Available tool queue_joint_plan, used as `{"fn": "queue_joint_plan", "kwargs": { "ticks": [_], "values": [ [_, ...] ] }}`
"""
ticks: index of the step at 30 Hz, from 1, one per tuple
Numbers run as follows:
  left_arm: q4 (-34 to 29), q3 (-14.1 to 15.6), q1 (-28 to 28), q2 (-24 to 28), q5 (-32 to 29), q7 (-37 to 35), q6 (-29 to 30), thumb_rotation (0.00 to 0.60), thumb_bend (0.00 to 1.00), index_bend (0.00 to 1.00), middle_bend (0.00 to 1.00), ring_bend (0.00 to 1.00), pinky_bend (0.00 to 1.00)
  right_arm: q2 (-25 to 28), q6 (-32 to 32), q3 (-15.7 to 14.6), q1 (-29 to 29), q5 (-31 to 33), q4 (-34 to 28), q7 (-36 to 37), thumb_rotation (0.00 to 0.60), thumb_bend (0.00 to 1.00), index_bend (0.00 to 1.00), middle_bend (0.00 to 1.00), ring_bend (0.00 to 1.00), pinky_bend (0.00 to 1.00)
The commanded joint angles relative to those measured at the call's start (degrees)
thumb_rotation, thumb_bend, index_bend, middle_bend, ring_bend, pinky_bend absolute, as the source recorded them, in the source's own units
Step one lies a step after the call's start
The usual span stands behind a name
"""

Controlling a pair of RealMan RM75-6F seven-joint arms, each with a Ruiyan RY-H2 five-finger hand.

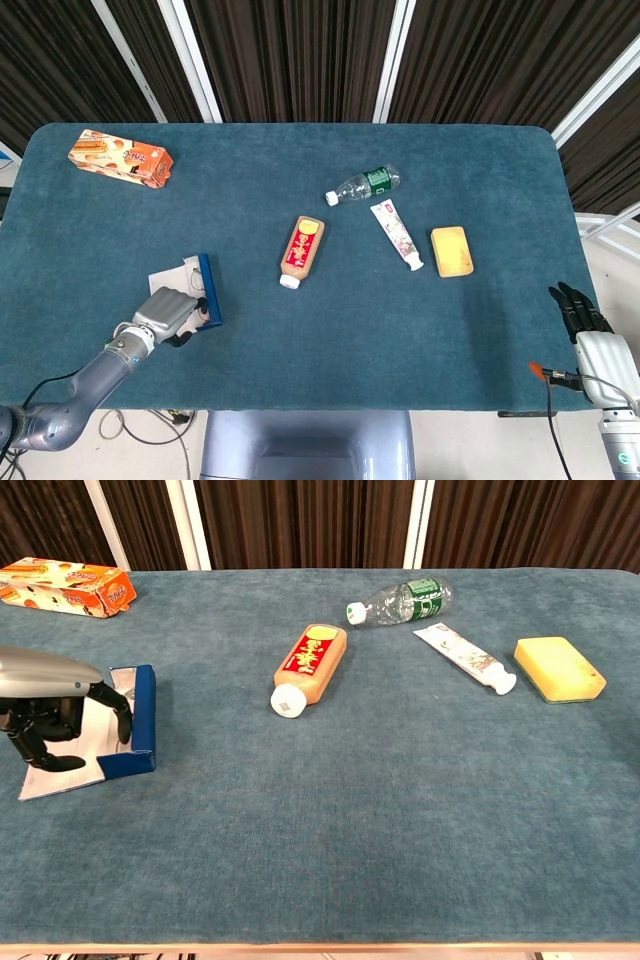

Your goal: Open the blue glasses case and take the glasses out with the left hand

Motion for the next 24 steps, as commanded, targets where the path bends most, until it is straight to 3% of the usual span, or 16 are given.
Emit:
{"fn": "queue_joint_plan", "kwargs": {
  "ticks": [1,24],
  "values": [
    [-0.1,-0.2,-0.4,-0.4,0.0,0.1,0.4,0.600,0.36,0.29,0.95,0.84,0.92,0.0,0.0,0.0,0.0,0.0,0.0,0.0,0.600,0.16,0.00,0.00,0.00,0.19],
    [2.9,-1.0,-5.3,-5.9,-6.4,2.4,2.8,0.600,0.36,0.26,0.95,0.84,0.92,0.1,0.0,-0.1,0.0,-0.1,0.0,0.3,0.600,0.16,0.00,0.00,0.00,0.19]
  ]
}}
